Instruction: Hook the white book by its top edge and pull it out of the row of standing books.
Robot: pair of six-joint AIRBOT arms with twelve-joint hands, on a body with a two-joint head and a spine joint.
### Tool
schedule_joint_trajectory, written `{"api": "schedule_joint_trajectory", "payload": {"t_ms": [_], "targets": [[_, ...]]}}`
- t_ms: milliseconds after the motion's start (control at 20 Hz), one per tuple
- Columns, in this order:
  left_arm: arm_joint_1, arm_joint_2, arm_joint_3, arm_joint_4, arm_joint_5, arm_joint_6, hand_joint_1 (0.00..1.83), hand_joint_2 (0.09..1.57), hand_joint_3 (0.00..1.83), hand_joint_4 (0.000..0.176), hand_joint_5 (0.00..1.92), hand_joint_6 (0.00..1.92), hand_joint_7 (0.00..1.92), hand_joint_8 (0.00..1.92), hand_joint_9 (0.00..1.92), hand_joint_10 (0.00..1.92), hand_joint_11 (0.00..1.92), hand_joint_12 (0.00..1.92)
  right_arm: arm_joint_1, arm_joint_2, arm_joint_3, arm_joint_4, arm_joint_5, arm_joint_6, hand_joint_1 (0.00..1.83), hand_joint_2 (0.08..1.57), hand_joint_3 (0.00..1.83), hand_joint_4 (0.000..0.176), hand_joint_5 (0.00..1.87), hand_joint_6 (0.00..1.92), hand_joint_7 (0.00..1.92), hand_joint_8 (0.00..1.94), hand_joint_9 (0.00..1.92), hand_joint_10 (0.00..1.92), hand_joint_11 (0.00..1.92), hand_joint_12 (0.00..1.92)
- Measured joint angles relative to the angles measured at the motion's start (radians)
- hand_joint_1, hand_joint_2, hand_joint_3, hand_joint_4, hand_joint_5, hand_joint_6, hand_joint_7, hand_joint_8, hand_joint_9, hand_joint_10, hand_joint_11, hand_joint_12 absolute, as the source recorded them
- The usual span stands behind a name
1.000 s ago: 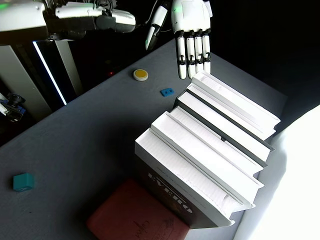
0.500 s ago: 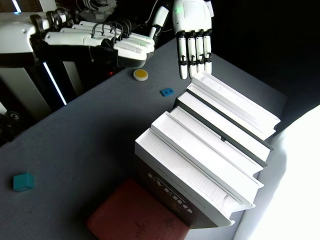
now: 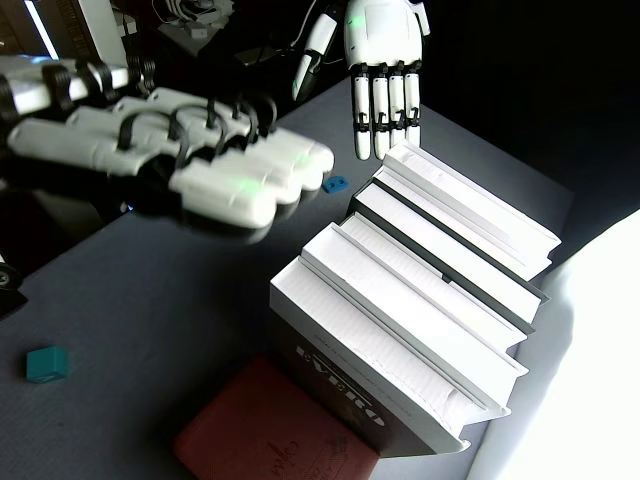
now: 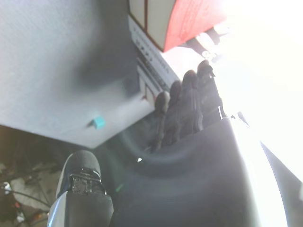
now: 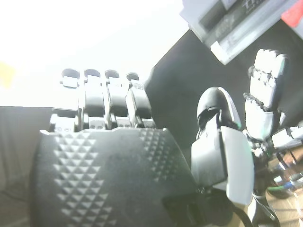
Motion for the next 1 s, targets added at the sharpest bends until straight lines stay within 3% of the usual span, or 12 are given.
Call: {"api": "schedule_joint_trajectory", "payload": {"t_ms": [250, 400, 650, 950, 1000], "targets": [[0.000, 0.000, 0.000, 0.000, 0.004, -0.007, 0.00, 1.15, 0.02, 0.000, 0.00, 0.00, 0.00, 0.00, 0.00, 0.00, 0.00, 0.00, -0.003, -0.002, -0.003, 0.002, 0.005, 0.055, 0.00, 1.17, 0.00, 0.000, 0.11, 0.00, 0.09, 0.01, 0.06, 0.00, 0.00, 0.12], [0.000, 0.000, -0.004, 0.000, 0.006, -0.008, 0.00, 1.15, 0.01, 0.000, 0.00, 0.00, 0.00, 0.00, 0.00, 0.00, 0.00, 0.00, -0.087, -0.003, 0.010, 0.027, 0.036, 0.120, 0.00, 1.17, 0.00, 0.000, 0.10, 0.00, 0.07, 0.00, 0.05, 0.00, 0.00, 0.08], [0.000, -0.001, -0.005, -0.001, 0.037, -0.013, 0.00, 1.15, 0.01, 0.000, 0.00, 0.00, 0.00, 0.00, 0.00, 0.00, 0.00, 0.00, -0.100, -0.009, 0.031, 0.019, 0.083, 0.119, 0.00, 1.17, 0.00, 0.000, 0.15, 0.00, 0.13, 0.00, 0.09, 0.00, 0.03, 0.11], [0.000, -0.001, -0.006, -0.002, 0.067, -0.015, 0.00, 1.15, 0.01, 0.000, 0.00, 0.00, 0.00, 0.00, 0.00, 0.00, 0.00, 0.00, -0.080, -0.051, 0.055, 0.006, 0.036, 0.073, 0.00, 1.19, 0.01, 0.000, 0.15, 0.01, 0.13, 0.01, 0.10, 0.00, 0.03, 0.13], [0.000, -0.001, -0.006, -0.002, 0.068, -0.015, 0.00, 1.15, 0.01, 0.000, 0.00, 0.00, 0.00, 0.00, 0.00, 0.00, 0.00, 0.00, -0.074, -0.061, 0.066, 0.006, 0.027, 0.072, 0.01, 1.19, 0.00, 0.000, 0.18, 0.00, 0.15, 0.00, 0.11, 0.00, 0.00, 0.21]]}}
